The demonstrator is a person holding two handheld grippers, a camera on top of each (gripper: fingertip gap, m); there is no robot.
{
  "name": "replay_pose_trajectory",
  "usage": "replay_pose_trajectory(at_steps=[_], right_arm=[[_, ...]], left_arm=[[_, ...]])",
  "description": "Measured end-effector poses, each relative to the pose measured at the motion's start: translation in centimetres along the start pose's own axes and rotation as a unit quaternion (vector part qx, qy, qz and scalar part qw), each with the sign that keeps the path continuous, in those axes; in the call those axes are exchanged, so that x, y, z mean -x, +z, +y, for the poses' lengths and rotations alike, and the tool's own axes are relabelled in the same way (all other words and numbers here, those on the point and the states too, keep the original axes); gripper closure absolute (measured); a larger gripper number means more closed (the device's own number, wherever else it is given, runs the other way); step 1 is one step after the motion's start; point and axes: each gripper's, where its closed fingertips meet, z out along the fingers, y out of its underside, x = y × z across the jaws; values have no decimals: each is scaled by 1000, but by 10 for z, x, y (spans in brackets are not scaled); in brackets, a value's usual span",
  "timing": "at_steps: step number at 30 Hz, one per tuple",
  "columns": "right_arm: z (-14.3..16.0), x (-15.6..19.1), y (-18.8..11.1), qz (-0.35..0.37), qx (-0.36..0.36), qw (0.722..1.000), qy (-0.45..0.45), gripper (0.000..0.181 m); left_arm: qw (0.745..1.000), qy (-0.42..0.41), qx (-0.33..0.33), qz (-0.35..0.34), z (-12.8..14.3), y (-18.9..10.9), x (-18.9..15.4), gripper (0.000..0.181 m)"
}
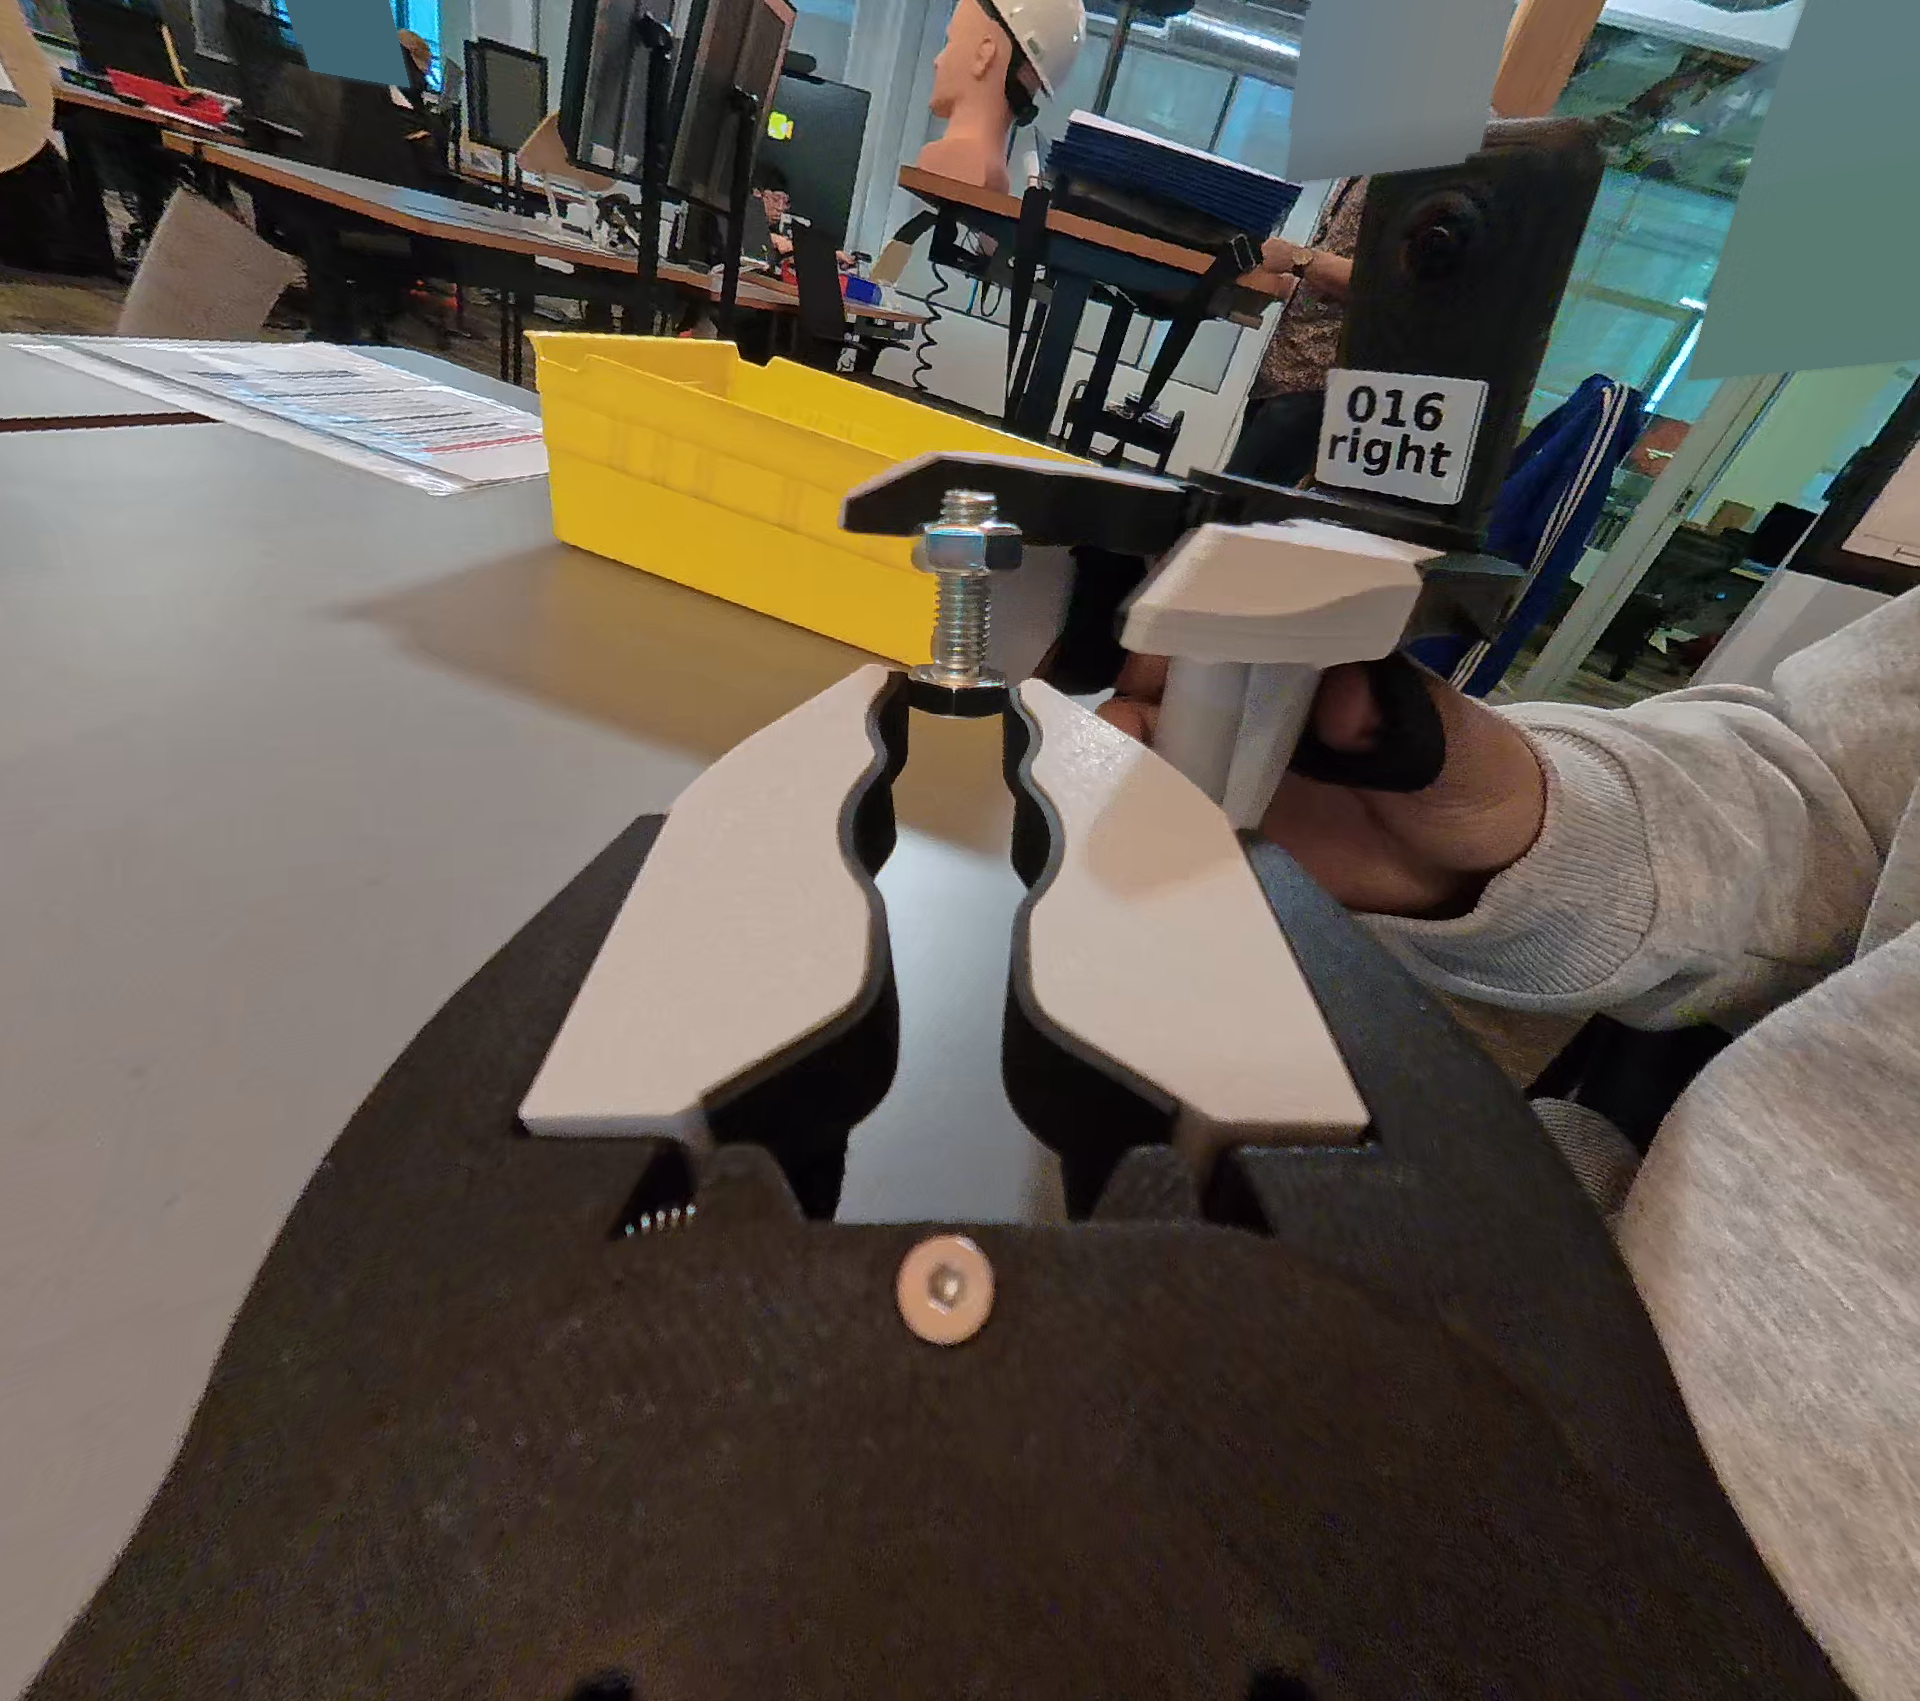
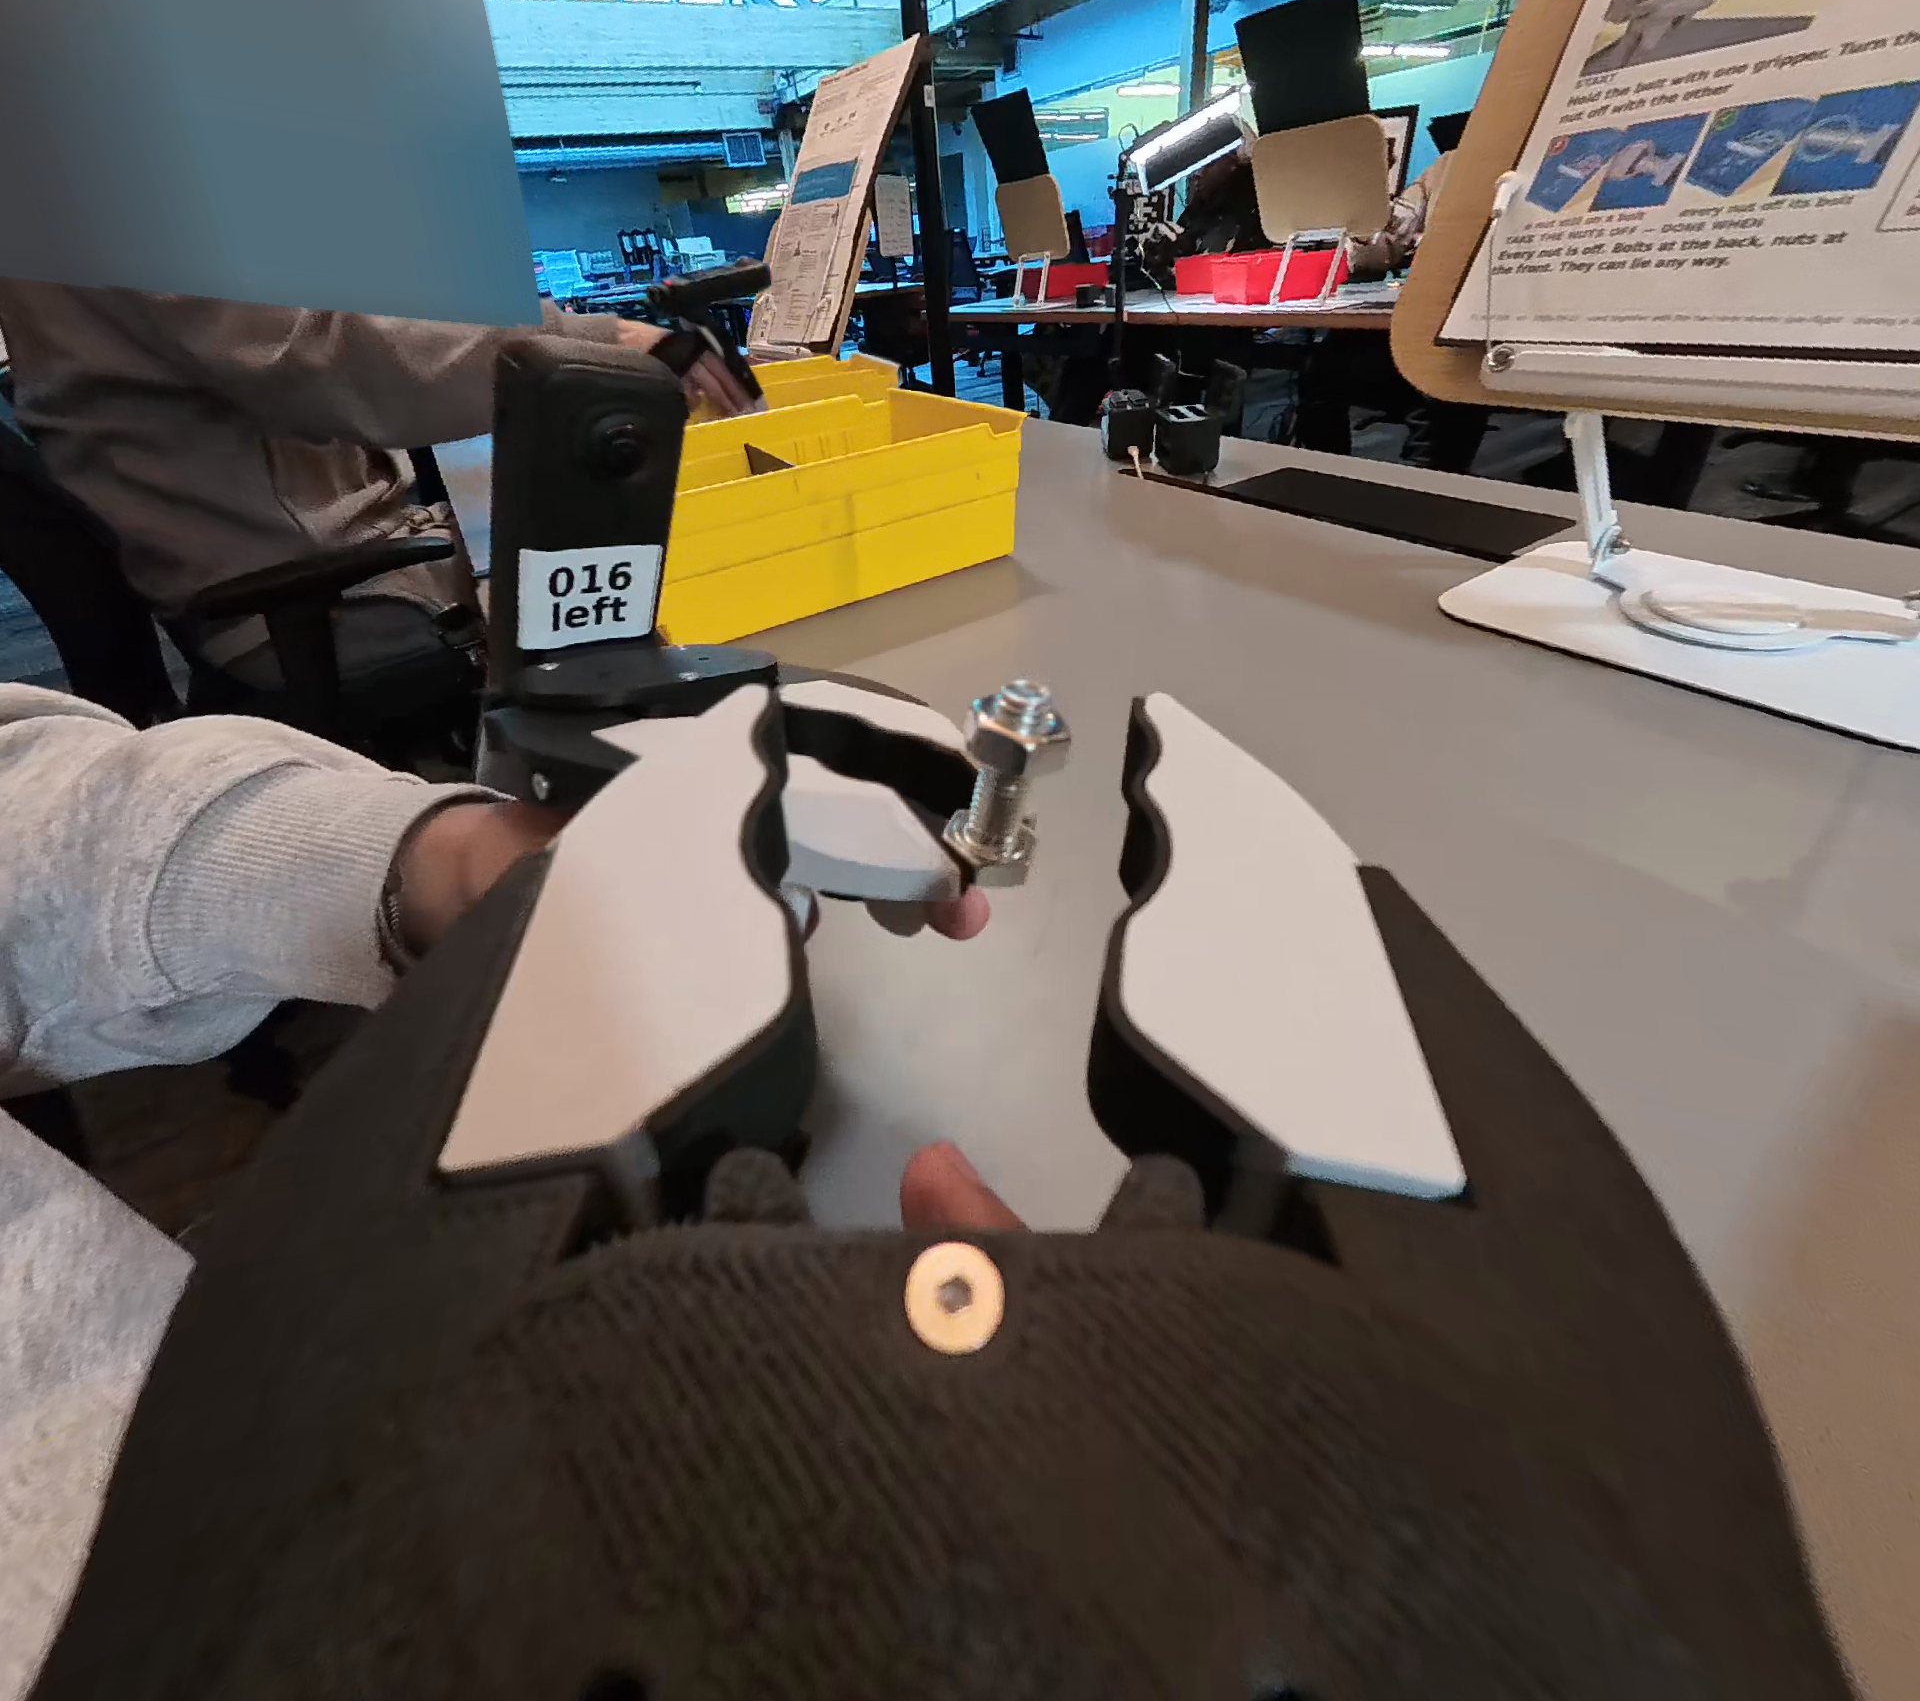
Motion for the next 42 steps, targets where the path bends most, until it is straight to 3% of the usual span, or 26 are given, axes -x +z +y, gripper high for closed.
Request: replay_pose_trajectory(at_steps=[4,13,23,31,42], right_arm=[[3,-2,0,-2,4,1000,14,121],[7,5,5,-17,12,1000,15,108],[6,18,9,-35,16,999,-6,103],[2,10,3,-29,6,999,16,121],[4,6,5,-13,11,1000,-2,112]], left_arm=[[1000,-1,1,10,0,1,-3,163],[999,14,22,40,8,6,-18,163],[999,-30,1,17,1,-1,0,163],[997,-65,-29,-6,-10,-9,18,163],[999,-38,-3,20,-2,-3,2,163]])
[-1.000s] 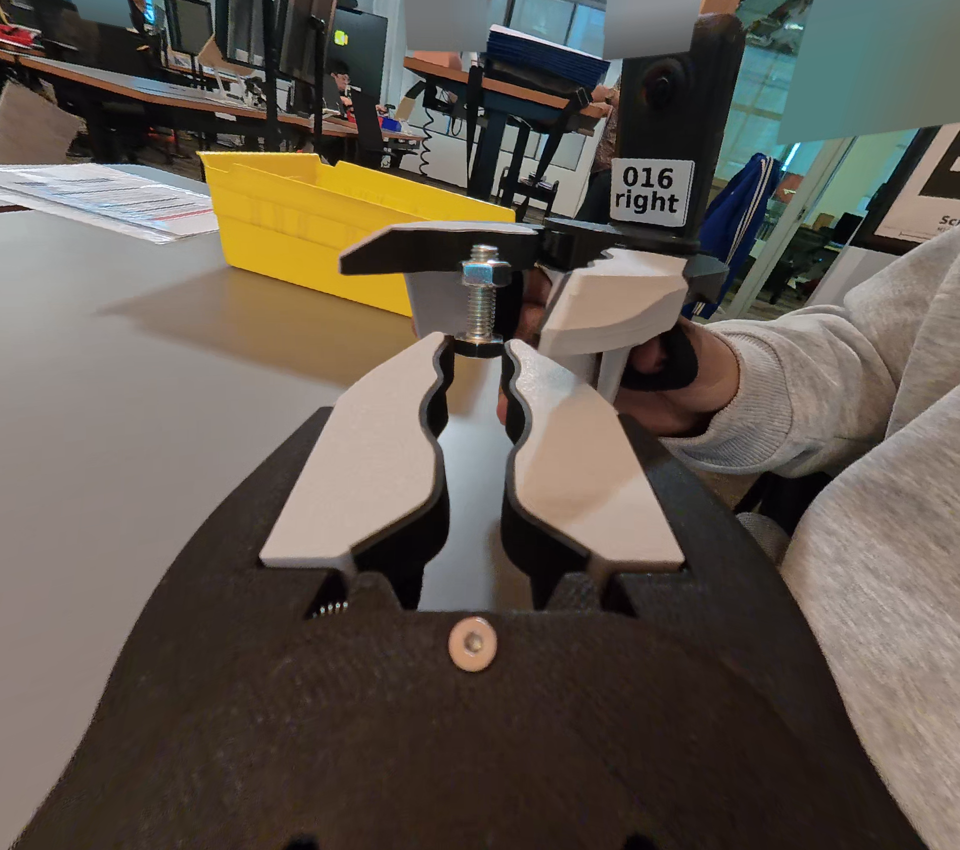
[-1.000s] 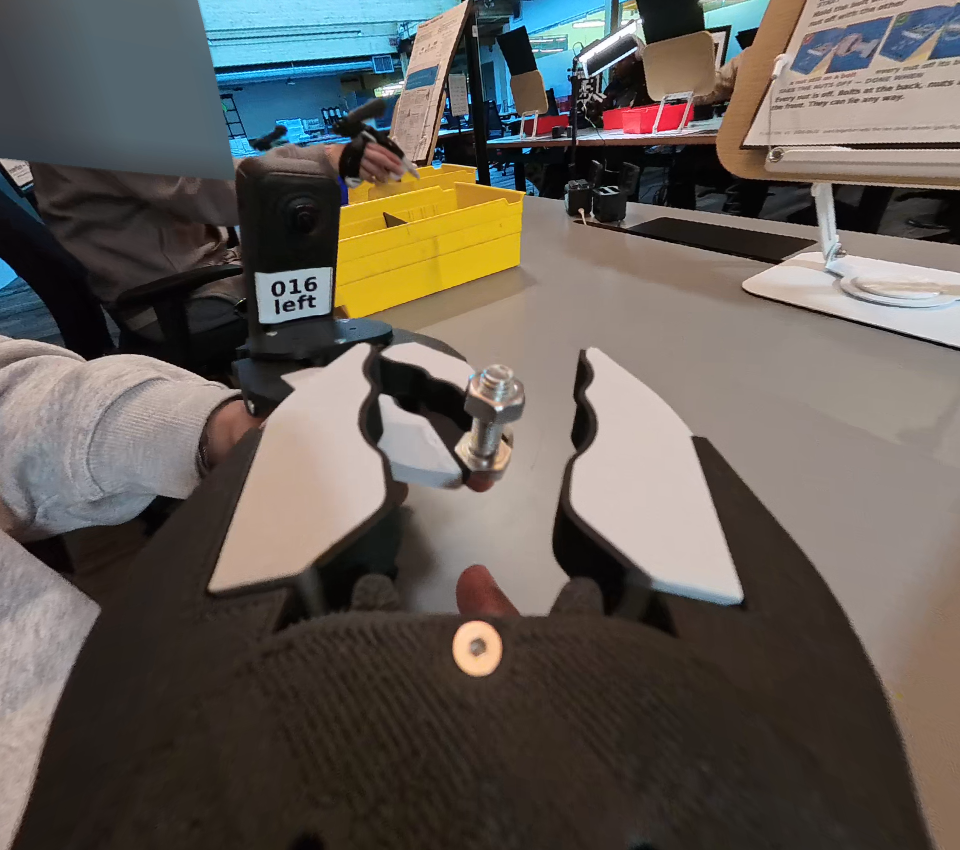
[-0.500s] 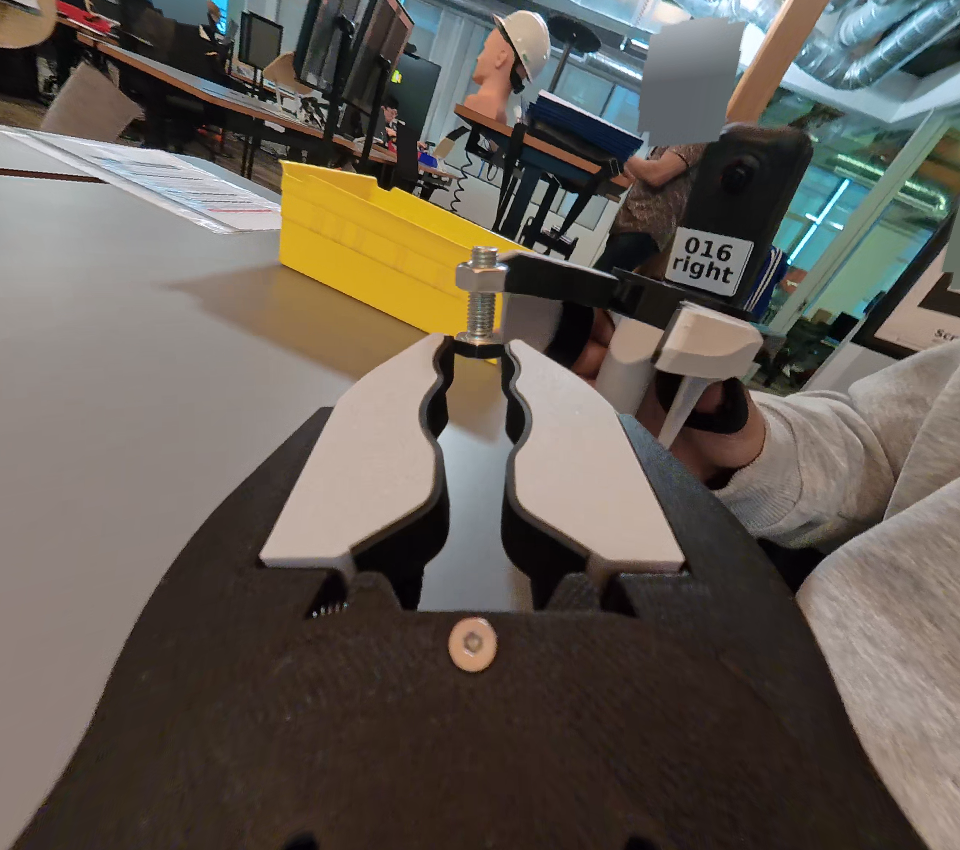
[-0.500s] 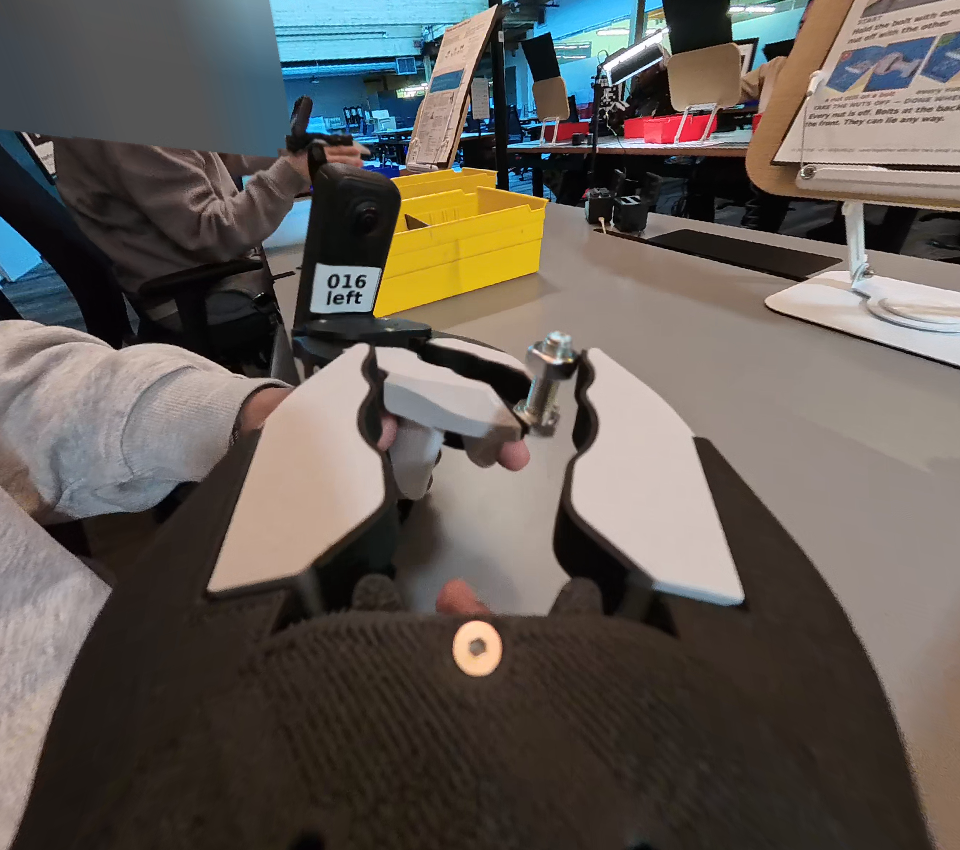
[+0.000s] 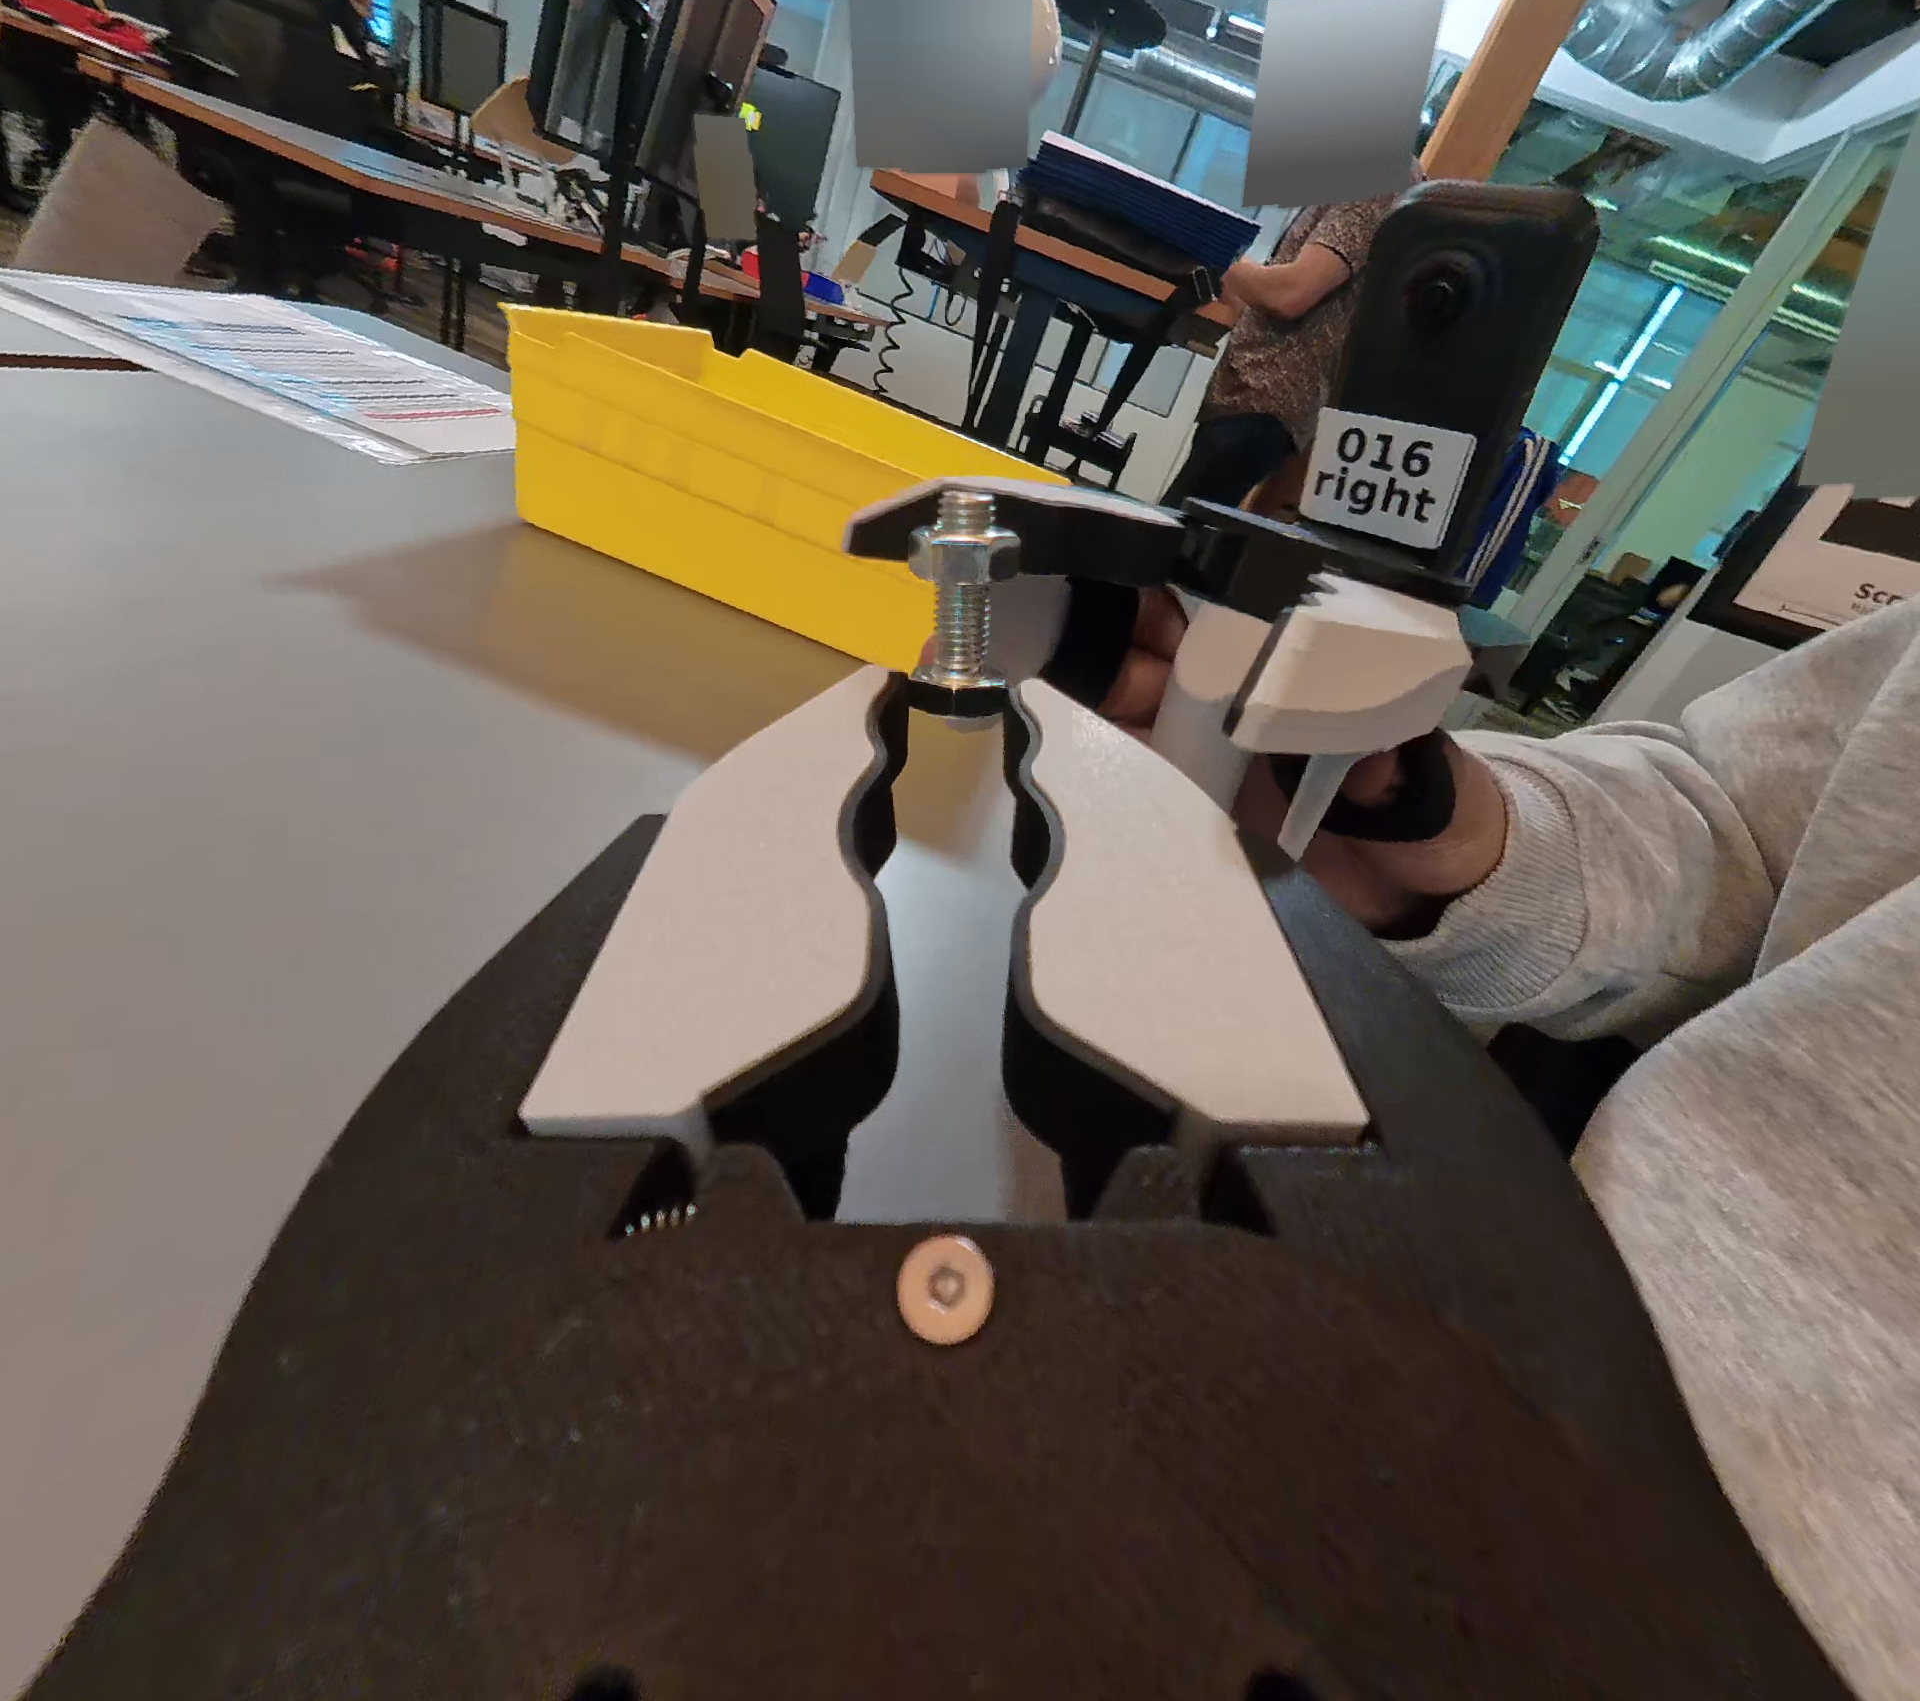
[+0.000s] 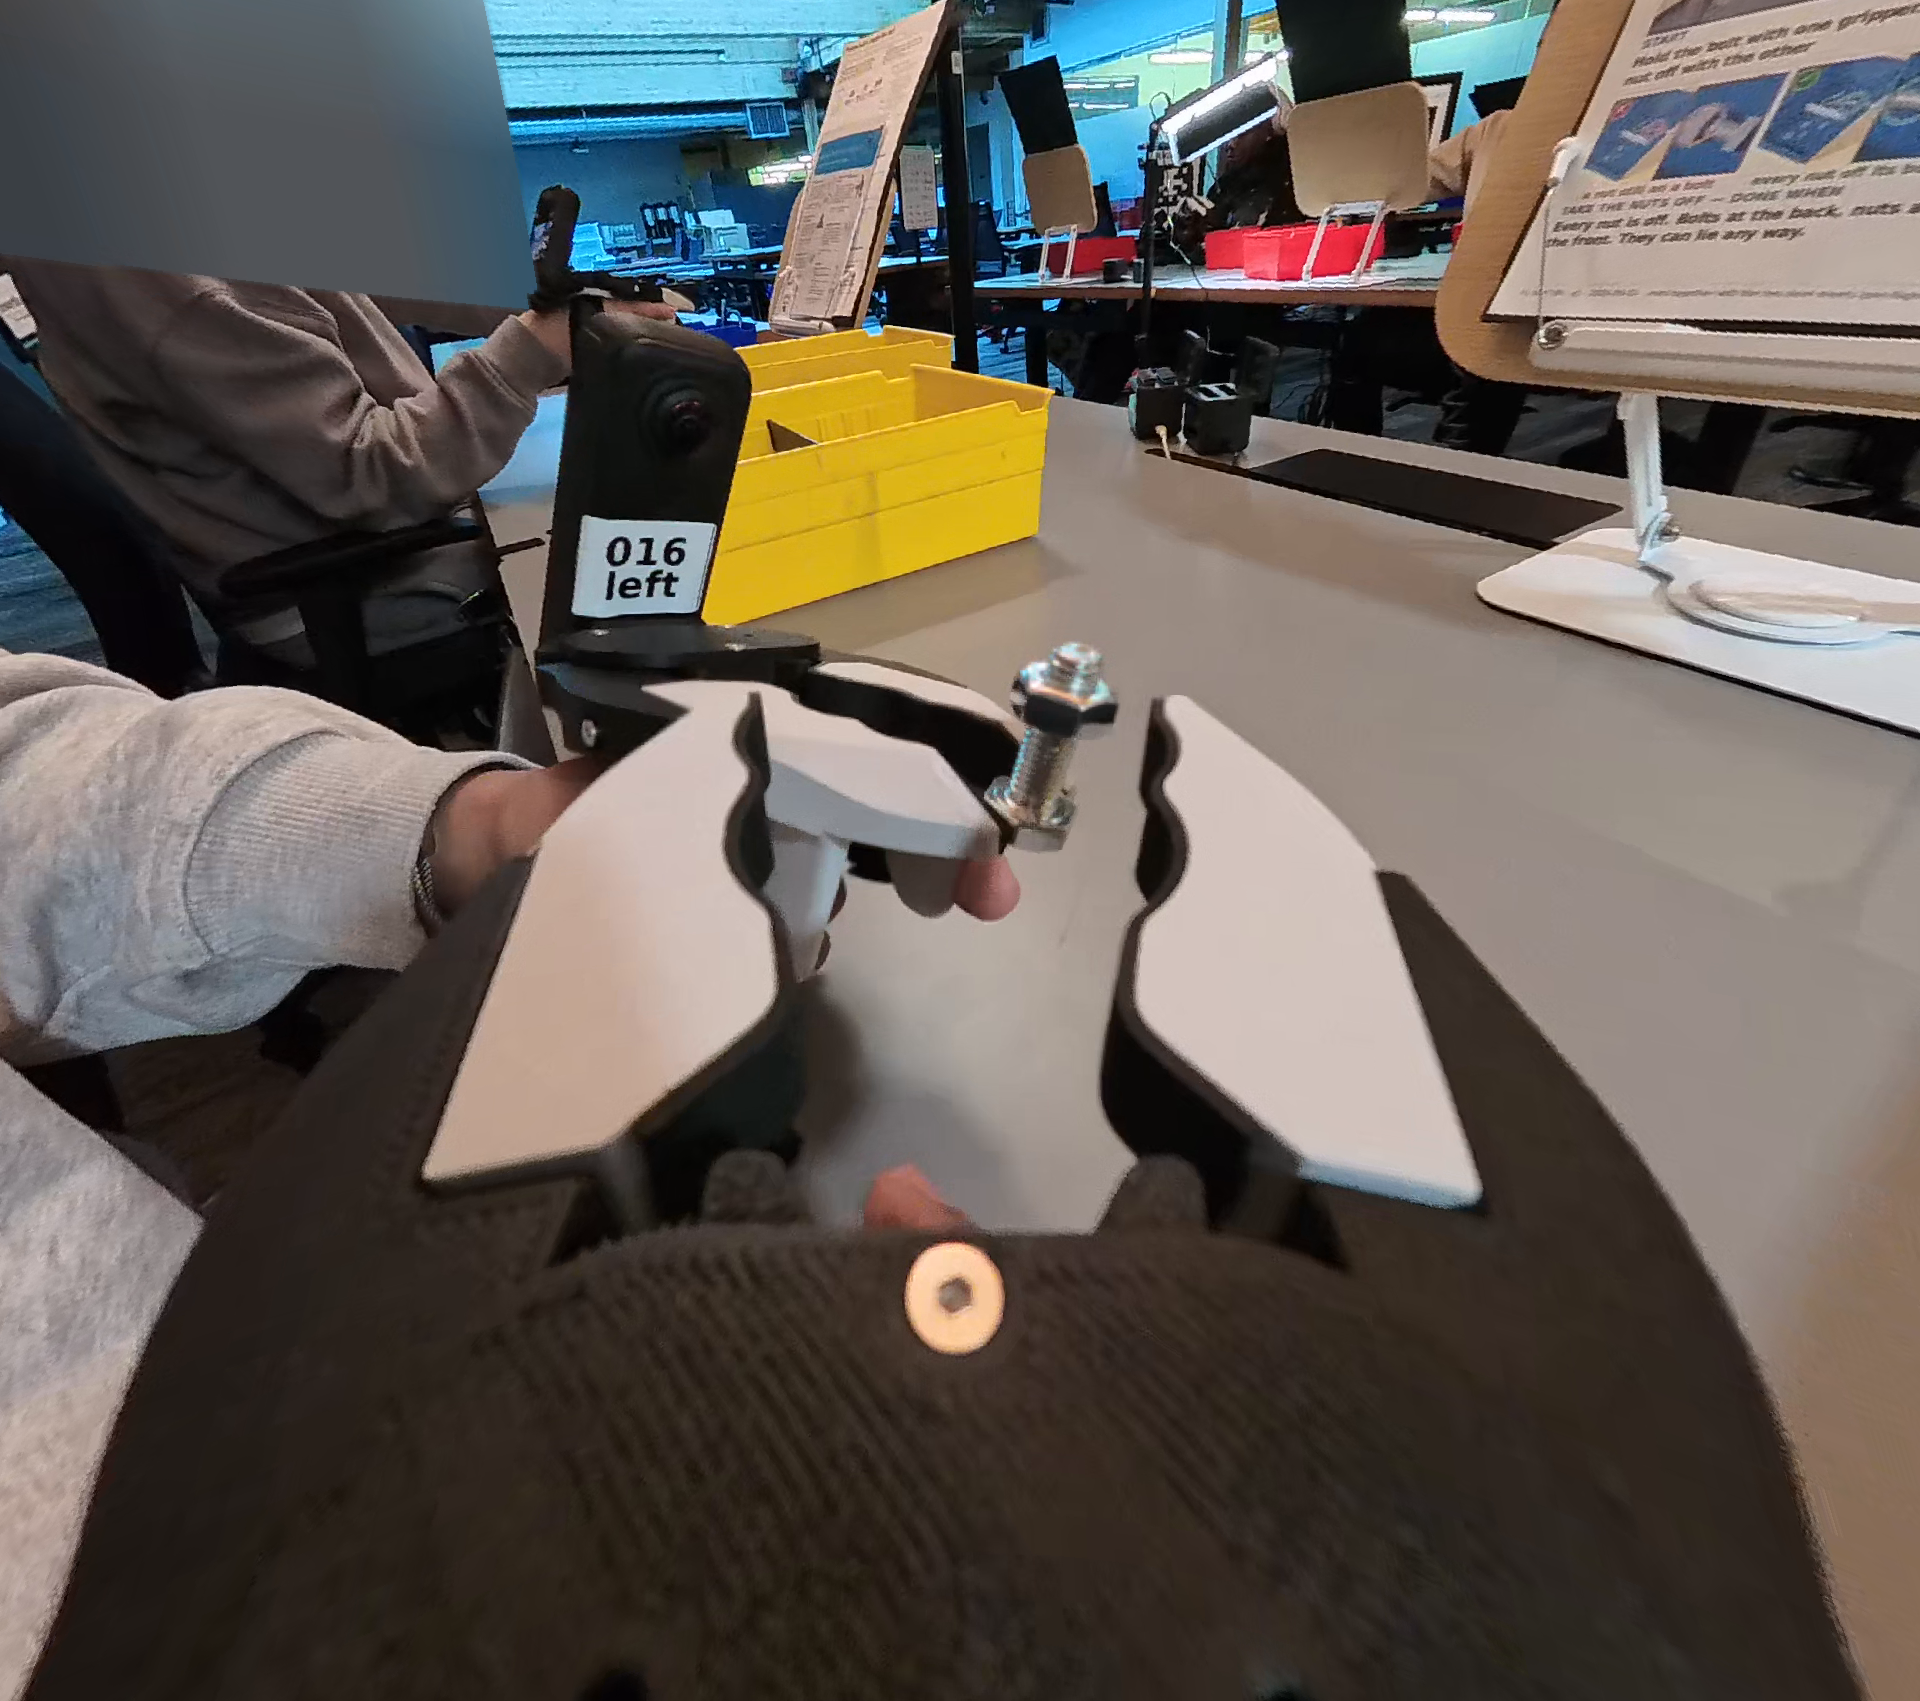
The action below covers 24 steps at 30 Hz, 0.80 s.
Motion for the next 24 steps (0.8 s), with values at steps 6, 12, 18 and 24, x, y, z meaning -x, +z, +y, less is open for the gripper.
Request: replay_pose_trajectory(at_steps=[6,12,18,24], right_arm=[[7,7,5,-10,16,1000,-11,102],[8,12,7,-18,21,999,-21,100],[5,11,5,-16,14,1000,-19,101],[1,1,-1,-6,2,1000,14,115]], left_arm=[[999,17,24,36,9,6,-17,163],[999,16,19,25,8,6,-14,163],[1000,-9,-2,-19,-1,-2,7,163],[1000,-5,-1,-21,-2,-3,8,163]])
